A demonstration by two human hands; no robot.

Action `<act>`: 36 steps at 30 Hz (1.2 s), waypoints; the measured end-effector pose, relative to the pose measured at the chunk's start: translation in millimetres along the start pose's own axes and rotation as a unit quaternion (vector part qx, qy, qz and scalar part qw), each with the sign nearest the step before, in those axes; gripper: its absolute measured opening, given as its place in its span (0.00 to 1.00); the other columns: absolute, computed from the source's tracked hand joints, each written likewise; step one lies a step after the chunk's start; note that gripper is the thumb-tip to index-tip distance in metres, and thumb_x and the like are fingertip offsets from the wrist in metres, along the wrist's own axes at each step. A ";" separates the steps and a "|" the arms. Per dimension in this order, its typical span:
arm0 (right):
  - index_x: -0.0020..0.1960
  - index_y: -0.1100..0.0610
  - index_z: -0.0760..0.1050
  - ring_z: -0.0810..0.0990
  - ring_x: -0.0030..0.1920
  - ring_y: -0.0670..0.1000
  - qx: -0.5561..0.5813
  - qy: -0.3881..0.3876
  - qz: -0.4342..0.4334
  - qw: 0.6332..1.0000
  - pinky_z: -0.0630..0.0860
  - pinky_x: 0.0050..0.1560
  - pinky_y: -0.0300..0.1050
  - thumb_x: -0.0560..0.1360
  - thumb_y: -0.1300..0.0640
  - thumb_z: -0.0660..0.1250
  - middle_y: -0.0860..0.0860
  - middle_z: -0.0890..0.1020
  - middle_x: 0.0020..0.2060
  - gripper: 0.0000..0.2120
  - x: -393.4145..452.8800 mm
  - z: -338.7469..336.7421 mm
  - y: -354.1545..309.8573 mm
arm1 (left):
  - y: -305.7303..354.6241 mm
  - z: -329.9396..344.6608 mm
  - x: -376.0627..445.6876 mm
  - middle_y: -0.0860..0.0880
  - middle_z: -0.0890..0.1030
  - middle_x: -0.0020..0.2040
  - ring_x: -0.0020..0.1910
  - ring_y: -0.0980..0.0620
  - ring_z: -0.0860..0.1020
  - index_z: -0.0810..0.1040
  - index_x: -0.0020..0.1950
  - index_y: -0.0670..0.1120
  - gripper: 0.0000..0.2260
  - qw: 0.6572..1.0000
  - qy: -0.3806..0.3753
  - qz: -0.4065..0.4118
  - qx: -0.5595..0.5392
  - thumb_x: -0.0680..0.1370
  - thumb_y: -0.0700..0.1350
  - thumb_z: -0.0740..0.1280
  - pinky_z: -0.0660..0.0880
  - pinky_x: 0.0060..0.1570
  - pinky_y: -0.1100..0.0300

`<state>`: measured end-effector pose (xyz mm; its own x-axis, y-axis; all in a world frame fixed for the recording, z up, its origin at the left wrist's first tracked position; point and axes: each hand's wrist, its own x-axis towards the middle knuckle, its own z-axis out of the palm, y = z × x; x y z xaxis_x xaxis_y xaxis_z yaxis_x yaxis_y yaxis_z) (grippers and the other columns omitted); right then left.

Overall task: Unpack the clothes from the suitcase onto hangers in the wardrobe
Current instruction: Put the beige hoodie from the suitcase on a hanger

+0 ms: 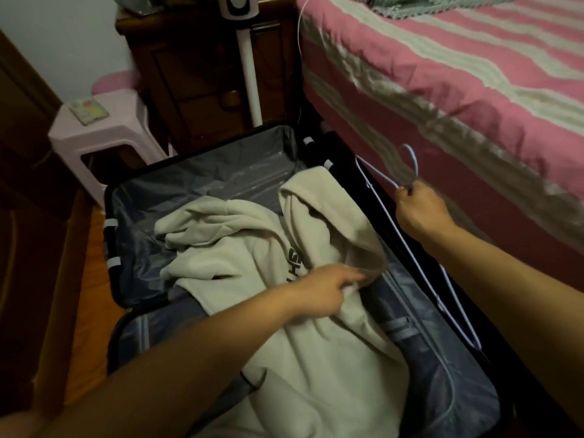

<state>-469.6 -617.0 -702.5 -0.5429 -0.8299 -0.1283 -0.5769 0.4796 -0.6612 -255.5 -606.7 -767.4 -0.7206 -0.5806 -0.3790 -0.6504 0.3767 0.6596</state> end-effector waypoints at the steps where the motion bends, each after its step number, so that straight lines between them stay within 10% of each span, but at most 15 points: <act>1: 0.57 0.57 0.72 0.76 0.47 0.61 -0.001 -0.004 0.000 1.000 0.70 0.45 0.49 0.83 0.50 0.53 0.59 0.78 0.51 0.14 -0.2 1.2 1.0 | -15.0 -1.3 -0.5 0.46 0.72 0.72 0.73 0.47 0.69 0.74 0.73 0.46 0.23 0.995 0.093 -0.015 0.032 0.78 0.34 0.61 0.63 0.73 0.60; 4: 0.54 0.56 0.73 0.77 0.48 0.62 0.005 0.026 -0.024 0.999 0.71 0.46 0.50 0.83 0.50 0.54 0.58 0.79 0.49 0.12 -2.9 4.6 2.9 | -52.0 -22.9 14.1 0.43 0.72 0.66 0.66 0.42 0.70 0.72 0.66 0.45 0.15 0.941 0.304 -0.135 0.059 0.80 0.45 0.63 0.67 0.68 0.50; 10: 0.56 0.53 0.77 0.79 0.49 0.56 0.080 0.013 -0.099 0.992 0.73 0.47 0.50 0.84 0.51 0.56 0.53 0.81 0.48 0.11 -11.1 9.4 -12.1 | -65.9 -36.5 52.3 0.43 0.63 0.75 0.75 0.39 0.60 0.67 0.74 0.47 0.42 0.898 0.180 -0.402 0.010 0.71 0.75 0.61 0.59 0.72 0.44; 17: 0.45 0.53 0.74 0.76 0.40 0.55 0.127 0.029 -0.081 0.988 0.70 0.38 0.50 0.83 0.51 0.57 0.51 0.78 0.38 0.12 -13.0 13.3 -26.4 | -50.7 -20.9 64.4 0.45 0.79 0.51 0.55 0.42 0.77 0.76 0.42 0.48 0.11 0.962 0.190 -0.196 0.007 0.77 0.54 0.68 0.75 0.58 0.50; 23: 0.57 0.59 0.76 0.76 0.53 0.63 0.054 0.110 0.017 0.992 0.68 0.47 0.50 0.82 0.49 0.56 0.58 0.80 0.53 0.16 -3.9 -5.4 -21.7 | -28.9 -112.5 62.5 0.42 0.74 0.40 0.35 0.46 0.71 0.69 0.45 0.46 0.07 0.836 0.417 -0.167 -0.314 0.80 0.46 0.64 0.67 0.35 0.54; 27: 0.50 0.58 0.76 0.76 0.44 0.62 0.041 0.089 0.033 0.995 0.68 0.41 0.50 0.80 0.50 0.56 0.58 0.81 0.46 0.15 -3.8 -13.4 -10.1 | -39.4 -129.8 37.9 0.41 0.84 0.43 0.40 0.44 0.82 0.80 0.56 0.39 0.09 0.855 0.158 -0.248 -0.427 0.79 0.42 0.69 0.81 0.45 0.48; 32: 0.43 0.58 0.75 0.76 0.38 0.58 0.054 0.076 0.013 0.996 0.68 0.37 0.51 0.78 0.53 0.58 0.55 0.79 0.39 0.12 -6.5 -19.4 -14.8 | -50.5 -109.1 27.1 0.45 0.83 0.56 0.53 0.44 0.82 0.79 0.57 0.41 0.22 0.946 0.004 -0.320 0.049 0.72 0.54 0.78 0.77 0.54 0.55; 36: 0.43 0.58 0.73 0.74 0.38 0.60 -0.088 0.061 -0.021 0.994 0.67 0.38 0.50 0.78 0.52 0.56 0.55 0.75 0.37 0.12 -13.8 -22.8 -11.0 | -48.0 -99.9 27.3 0.39 0.78 0.66 0.63 0.40 0.77 0.76 0.64 0.40 0.15 0.919 0.153 -0.334 0.144 0.80 0.45 0.64 0.74 0.56 0.53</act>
<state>-469.7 -604.4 -676.6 -0.5798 -0.8147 -0.0049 -0.6933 0.4965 -0.5224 -220.0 -712.7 -744.5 -0.0650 -0.9108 -0.4078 -0.9914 0.0125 0.1302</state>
